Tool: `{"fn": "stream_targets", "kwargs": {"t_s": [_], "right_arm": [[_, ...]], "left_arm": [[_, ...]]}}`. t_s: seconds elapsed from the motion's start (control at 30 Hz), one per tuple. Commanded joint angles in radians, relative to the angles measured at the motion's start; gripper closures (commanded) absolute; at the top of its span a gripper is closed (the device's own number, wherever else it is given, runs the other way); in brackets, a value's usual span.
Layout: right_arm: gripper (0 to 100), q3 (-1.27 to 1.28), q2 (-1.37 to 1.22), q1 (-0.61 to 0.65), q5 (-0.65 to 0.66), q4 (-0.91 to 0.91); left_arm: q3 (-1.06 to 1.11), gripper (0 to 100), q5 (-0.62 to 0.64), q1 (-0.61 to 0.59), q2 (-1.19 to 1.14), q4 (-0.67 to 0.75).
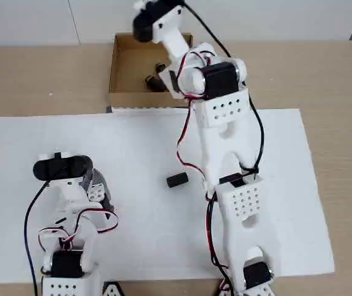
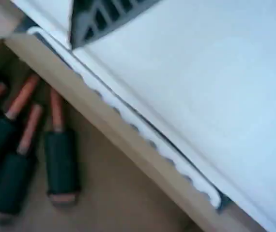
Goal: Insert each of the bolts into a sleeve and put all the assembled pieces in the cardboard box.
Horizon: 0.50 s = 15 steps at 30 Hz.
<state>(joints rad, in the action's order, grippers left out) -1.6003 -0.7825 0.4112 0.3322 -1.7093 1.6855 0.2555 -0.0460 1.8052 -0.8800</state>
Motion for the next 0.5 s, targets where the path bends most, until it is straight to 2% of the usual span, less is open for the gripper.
{"fn": "stream_targets", "kwargs": {"t_s": [0.0, 0.13, 0.47], "right_arm": [[91.1, 0.023, 0.114, 0.016, -0.012, -0.01], [97.3, 0.227, 0.242, 0.018, -0.008, -0.01], [92.4, 0.911, 0.578, 0.018, -0.006, 0.001]], "left_arm": [[-0.004, 99, -0.003, -0.002, 0.009, -0.003], [-0.004, 99, -0.003, -0.002, 0.009, -0.003], [-0.004, 99, -0.003, -0.003, 0.009, -0.005]]}}
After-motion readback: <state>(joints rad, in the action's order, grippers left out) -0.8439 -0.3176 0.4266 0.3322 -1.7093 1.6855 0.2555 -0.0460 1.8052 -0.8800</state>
